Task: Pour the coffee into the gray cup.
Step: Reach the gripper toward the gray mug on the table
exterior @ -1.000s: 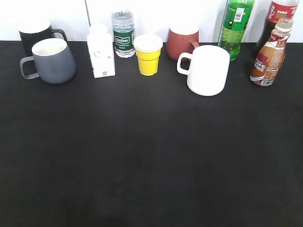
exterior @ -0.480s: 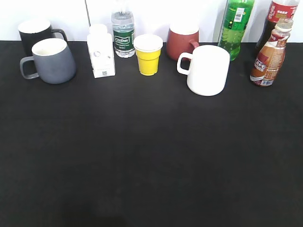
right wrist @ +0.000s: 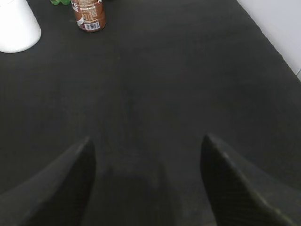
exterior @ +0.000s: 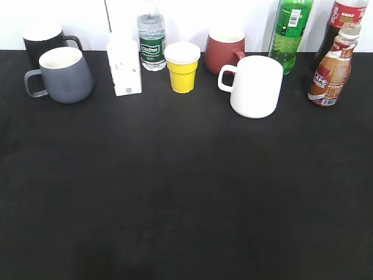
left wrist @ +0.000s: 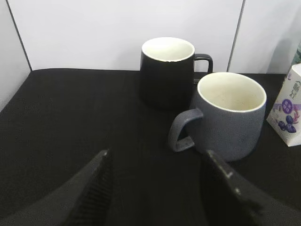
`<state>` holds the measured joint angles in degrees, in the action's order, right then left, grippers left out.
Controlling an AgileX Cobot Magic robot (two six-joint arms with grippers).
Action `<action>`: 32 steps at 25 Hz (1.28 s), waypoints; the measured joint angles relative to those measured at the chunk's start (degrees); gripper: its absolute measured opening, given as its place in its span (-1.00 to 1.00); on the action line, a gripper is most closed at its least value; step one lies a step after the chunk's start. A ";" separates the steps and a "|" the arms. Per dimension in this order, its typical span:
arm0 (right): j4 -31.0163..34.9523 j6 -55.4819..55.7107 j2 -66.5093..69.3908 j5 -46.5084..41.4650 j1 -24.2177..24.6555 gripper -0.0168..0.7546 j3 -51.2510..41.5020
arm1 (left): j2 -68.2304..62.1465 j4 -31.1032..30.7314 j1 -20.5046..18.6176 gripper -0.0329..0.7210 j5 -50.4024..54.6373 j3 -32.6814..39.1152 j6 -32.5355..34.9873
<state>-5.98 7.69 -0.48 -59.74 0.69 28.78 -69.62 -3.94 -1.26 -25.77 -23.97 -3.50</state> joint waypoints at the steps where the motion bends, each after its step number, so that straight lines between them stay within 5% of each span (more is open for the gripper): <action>1: 0.00 0.00 0.00 0.00 0.00 0.46 0.00 | -0.15 -0.07 0.00 0.26 -1.30 0.00 0.00; 7: -1.83 -1.15 0.00 0.05 0.00 0.46 0.00 | -10.57 -0.58 0.00 0.26 -16.37 0.00 0.00; 11: -1.78 -1.17 0.00 0.05 0.00 0.46 0.00 | -20.06 -7.66 0.17 0.26 -24.86 -0.05 0.00; 17: -1.58 -1.23 0.00 0.05 0.00 0.46 0.00 | -31.80 -2.53 0.19 0.31 -26.28 -7.42 0.00; 32: -1.47 -1.28 0.00 0.11 0.00 0.46 0.00 | -47.94 -2.77 0.25 0.30 -24.75 -25.73 0.00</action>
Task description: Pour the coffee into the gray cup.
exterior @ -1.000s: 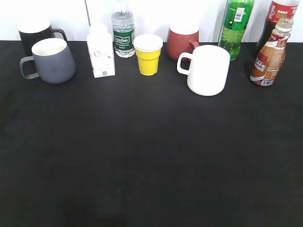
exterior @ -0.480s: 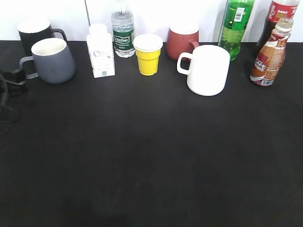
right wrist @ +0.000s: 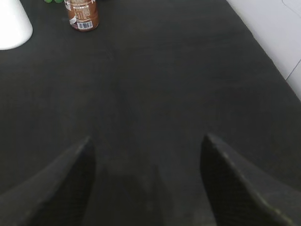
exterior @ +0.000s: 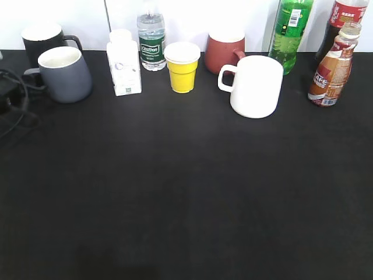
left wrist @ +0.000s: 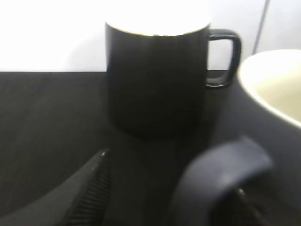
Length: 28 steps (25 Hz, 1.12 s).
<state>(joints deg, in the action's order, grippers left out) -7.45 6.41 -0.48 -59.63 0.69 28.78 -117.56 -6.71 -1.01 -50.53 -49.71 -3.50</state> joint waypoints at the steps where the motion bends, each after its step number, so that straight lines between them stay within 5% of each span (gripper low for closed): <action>1: 0.00 0.00 0.00 0.00 0.05 0.46 0.00 | -0.34 0.00 0.00 0.26 0.33 -0.90 0.00; 3: 0.01 0.00 0.00 0.00 0.05 0.46 0.00 | -0.45 -0.02 0.00 0.00 0.94 -1.62 0.00; 6: 0.06 0.00 0.00 0.00 0.05 0.46 0.00 | -1.54 -3.96 -0.13 -0.70 0.38 -1.67 0.21; 13: 0.06 0.00 0.00 0.00 0.05 0.46 0.00 | -1.16 -5.11 0.05 -0.73 -1.60 -0.24 0.68; 22: 0.07 0.00 0.00 0.00 0.05 0.28 0.00 | 18.28 -5.50 0.66 -0.78 -3.47 15.81 0.92; 25: 0.12 0.00 0.00 0.00 0.05 0.28 0.00 | 26.86 -5.50 4.50 -0.78 -1.00 19.92 0.92; 28: 0.12 0.00 0.00 0.00 0.05 0.27 0.00 | 31.64 -5.44 12.79 -0.78 2.69 20.68 0.92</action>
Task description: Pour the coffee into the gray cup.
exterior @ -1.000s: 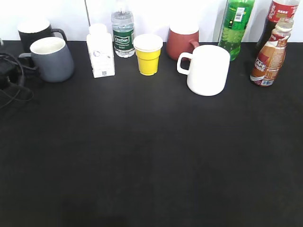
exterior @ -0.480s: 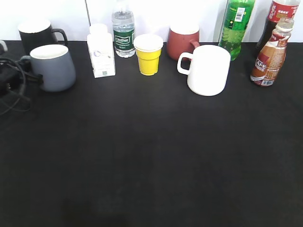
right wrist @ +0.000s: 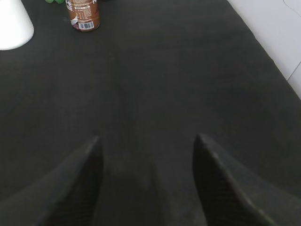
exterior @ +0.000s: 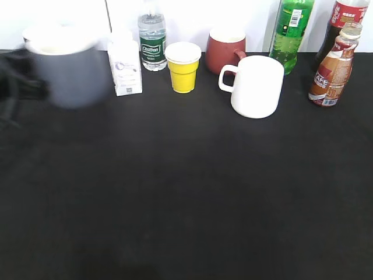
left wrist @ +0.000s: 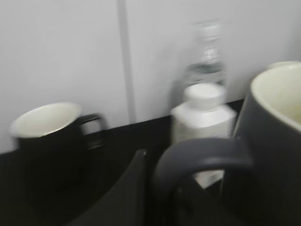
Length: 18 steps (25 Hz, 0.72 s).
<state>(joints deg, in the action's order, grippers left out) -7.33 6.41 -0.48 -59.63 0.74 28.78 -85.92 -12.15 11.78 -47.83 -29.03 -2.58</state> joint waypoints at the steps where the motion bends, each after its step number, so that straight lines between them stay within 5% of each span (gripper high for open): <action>1: 0.00 0.00 0.00 0.00 0.00 0.27 0.00 | 0.71 0.11 3.24 -0.78 0.04 0.00 0.00; 5: 0.06 0.00 0.00 0.00 0.00 0.27 0.00 | 0.84 0.11 17.25 -0.78 0.34 0.00 0.00; 7: 2.12 0.00 0.00 2.20 0.00 0.27 0.82 | 0.84 0.05 20.82 -0.78 0.72 0.00 0.00; 18: 1.03 0.00 39.20 64.25 0.00 0.27 -2.26 | 0.84 0.35 21.22 -0.78 1.63 0.00 0.00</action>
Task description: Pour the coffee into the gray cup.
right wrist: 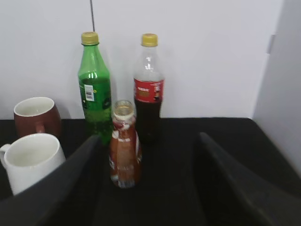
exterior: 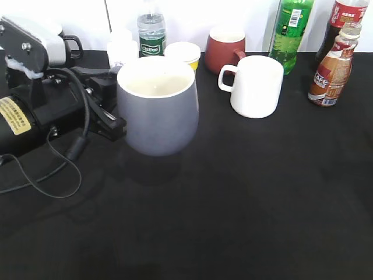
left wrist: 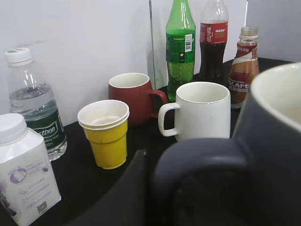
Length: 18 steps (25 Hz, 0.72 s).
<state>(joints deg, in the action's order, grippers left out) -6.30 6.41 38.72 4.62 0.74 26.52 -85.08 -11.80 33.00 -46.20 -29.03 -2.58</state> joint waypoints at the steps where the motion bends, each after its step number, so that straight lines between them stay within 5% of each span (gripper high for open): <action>1: 0.04 0.00 4.68 5.72 0.00 0.27 -0.62 | 0.00 0.00 0.00 -0.78 0.00 0.00 0.00; 7: 0.26 0.00 33.28 32.24 0.00 0.28 -1.04 | 0.00 0.00 0.00 -0.78 0.00 0.00 0.00; 12: 0.26 0.05 53.42 54.00 0.00 0.75 -1.04 | 0.00 0.00 0.00 -0.78 -0.58 0.00 0.00; 18: -1.27 0.12 71.85 62.63 0.01 0.76 4.37 | 0.00 0.00 0.00 -0.78 -0.87 0.00 0.00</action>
<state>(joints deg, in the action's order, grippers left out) -7.57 6.54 110.56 67.25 0.74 30.89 -85.08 -11.80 33.00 -47.07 -29.03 -2.58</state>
